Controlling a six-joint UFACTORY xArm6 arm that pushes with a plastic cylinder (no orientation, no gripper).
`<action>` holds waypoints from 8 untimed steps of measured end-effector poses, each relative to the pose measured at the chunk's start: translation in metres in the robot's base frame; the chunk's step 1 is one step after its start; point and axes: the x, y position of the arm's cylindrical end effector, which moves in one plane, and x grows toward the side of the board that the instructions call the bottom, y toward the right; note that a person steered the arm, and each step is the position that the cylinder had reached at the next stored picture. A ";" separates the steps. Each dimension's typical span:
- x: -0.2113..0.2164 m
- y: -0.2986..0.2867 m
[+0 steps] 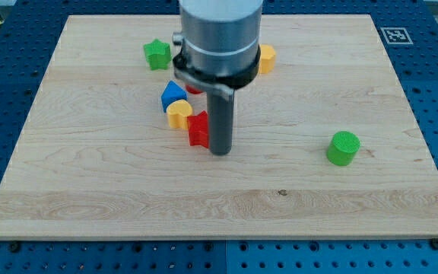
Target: Place your arm left to the blue triangle
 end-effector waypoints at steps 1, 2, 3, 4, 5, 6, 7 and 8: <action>0.032 -0.017; 0.056 -0.037; 0.065 -0.067; 0.050 -0.098; 0.015 -0.098; -0.021 -0.096; -0.045 -0.094; -0.058 -0.112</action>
